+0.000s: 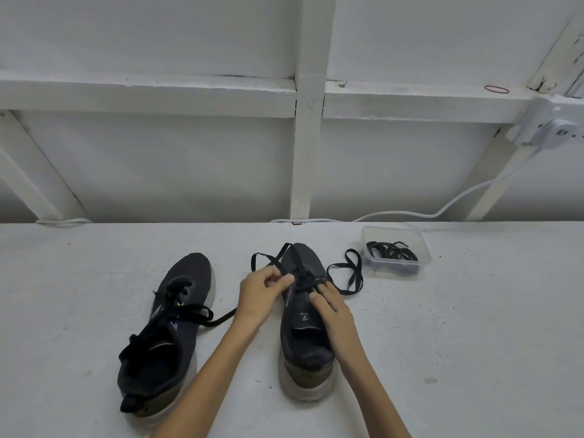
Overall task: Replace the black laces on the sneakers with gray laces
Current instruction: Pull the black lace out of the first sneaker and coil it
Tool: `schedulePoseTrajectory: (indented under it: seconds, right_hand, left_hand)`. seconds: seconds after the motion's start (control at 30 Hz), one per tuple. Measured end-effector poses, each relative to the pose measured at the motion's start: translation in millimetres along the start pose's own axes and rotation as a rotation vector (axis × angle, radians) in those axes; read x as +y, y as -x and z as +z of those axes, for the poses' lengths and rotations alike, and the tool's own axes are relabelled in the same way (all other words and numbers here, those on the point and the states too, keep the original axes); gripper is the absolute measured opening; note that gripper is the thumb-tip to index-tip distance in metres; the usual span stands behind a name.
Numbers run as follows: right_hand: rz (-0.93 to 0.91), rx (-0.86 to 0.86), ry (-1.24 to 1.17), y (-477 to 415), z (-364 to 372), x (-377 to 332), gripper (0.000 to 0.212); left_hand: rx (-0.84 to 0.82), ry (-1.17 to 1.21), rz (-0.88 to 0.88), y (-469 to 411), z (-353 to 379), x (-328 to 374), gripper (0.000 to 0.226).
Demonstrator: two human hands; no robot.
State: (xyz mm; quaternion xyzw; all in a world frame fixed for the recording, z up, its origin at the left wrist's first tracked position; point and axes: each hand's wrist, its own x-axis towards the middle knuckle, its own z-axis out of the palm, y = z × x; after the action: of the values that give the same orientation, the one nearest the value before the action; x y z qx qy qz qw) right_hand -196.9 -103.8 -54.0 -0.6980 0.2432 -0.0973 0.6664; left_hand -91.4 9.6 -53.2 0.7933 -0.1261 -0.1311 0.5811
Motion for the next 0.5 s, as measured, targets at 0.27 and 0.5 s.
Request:
schedulePoseTrajectory:
  seconds: [0.27, 0.5]
  right_hand:
    - [0.012, -0.001, 0.018, -2, 1, 6, 0.046]
    - [0.007, 0.006, 0.039, -3, 1, 6, 0.046]
  left_hand:
    - [0.339, 0.238, 0.049, -17, -29, 22, 0.023]
    - [-0.042, 0.166, -0.095, 5, 1, -2, 0.019]
